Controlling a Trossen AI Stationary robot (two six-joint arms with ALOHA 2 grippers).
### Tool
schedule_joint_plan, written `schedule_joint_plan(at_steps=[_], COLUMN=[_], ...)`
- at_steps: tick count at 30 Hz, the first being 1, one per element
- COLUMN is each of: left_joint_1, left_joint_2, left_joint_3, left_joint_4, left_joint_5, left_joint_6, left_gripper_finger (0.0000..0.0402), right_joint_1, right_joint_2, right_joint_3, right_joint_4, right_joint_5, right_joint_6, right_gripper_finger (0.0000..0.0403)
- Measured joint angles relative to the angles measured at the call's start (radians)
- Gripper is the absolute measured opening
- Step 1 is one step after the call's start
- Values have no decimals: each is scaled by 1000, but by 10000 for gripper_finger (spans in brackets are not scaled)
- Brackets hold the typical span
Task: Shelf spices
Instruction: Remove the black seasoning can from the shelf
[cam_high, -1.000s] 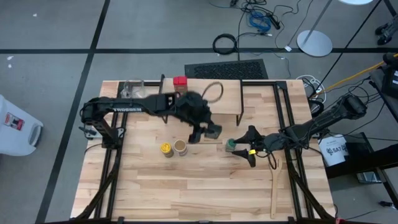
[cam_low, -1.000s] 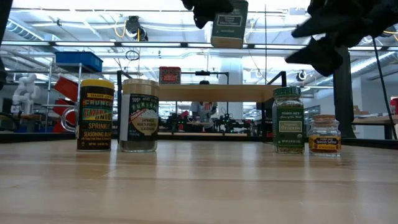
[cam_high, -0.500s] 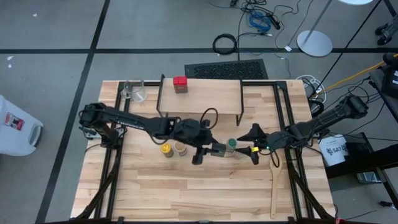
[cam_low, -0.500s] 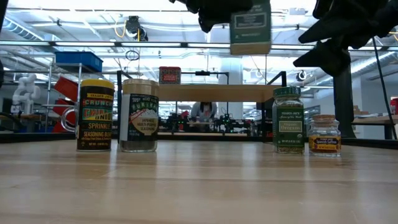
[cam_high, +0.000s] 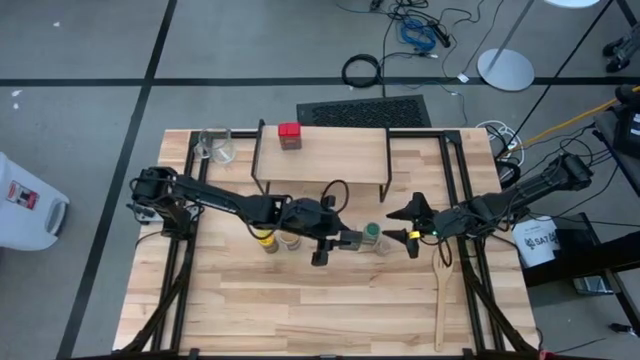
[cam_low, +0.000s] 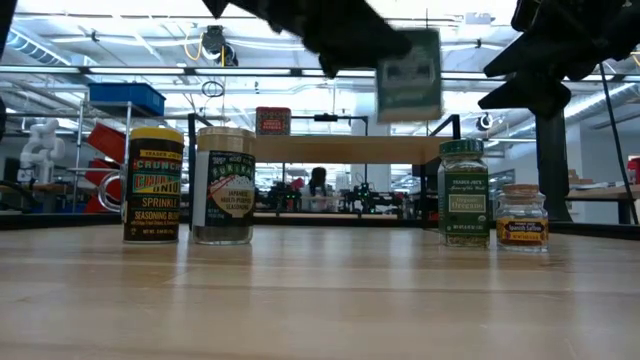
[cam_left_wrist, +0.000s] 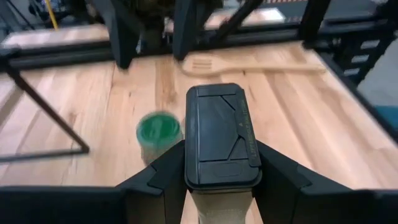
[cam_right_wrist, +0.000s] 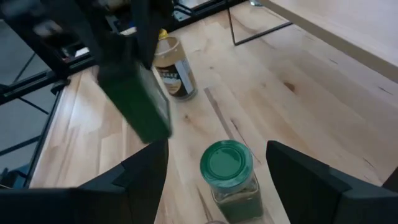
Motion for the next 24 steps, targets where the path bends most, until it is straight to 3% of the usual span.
schedule_joint_plan(at_steps=[7,24], left_joint_1=[16,81], left_joint_2=[53,220], left_joint_3=[-45,-45], left_joint_4=[72,184], left_joint_5=[-53,-54], left_joint_6=[2,0], left_gripper_finger=[159,159], right_joint_1=[0,1], right_joint_2=[2,4], right_joint_3=[0,0], right_joint_4=[1,1], right_joint_5=[0,-5], right_joint_6=[1,3], right_gripper_finger=[258,258])
